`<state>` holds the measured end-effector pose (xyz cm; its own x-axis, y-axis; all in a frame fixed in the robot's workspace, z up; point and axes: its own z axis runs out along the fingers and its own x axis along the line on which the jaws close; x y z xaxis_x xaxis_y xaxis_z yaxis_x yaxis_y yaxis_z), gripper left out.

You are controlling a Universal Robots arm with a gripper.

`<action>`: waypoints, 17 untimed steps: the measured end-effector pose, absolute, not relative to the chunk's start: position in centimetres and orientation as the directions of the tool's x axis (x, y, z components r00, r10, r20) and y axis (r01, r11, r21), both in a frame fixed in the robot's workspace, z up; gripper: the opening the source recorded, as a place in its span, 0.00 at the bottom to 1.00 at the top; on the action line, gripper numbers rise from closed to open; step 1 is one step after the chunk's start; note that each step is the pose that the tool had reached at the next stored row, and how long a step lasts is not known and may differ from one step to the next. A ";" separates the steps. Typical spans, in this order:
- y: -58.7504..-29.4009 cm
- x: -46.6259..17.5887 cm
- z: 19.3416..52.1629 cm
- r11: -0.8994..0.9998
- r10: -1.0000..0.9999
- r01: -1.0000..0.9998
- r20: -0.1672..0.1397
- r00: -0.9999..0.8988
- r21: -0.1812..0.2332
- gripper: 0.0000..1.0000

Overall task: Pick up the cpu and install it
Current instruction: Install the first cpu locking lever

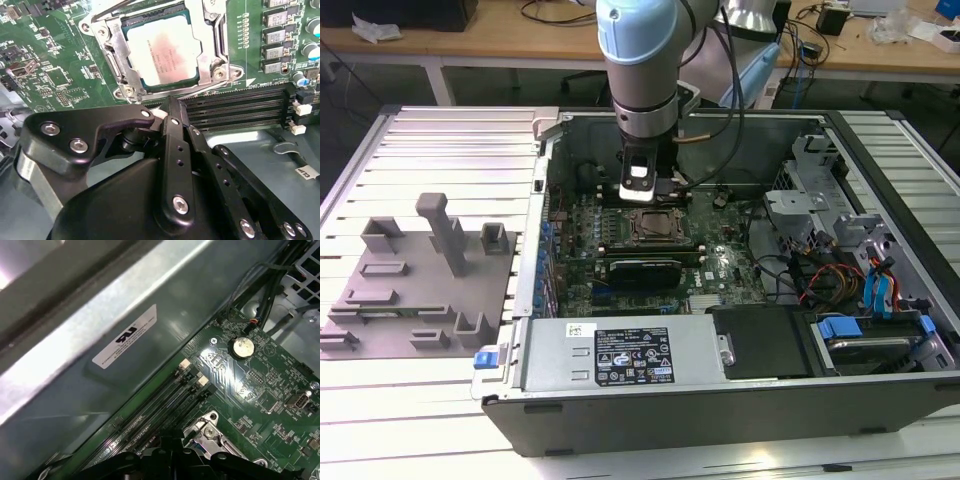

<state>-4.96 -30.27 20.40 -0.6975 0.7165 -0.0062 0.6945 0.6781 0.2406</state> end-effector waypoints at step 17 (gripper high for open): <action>-29.9 -5.1 20.8 0.608 0.779 0.755 -0.003 -0.627 0.244 0.11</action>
<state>-5.07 -29.90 20.79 -0.6267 0.7793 -0.0027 0.7553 0.6082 0.2441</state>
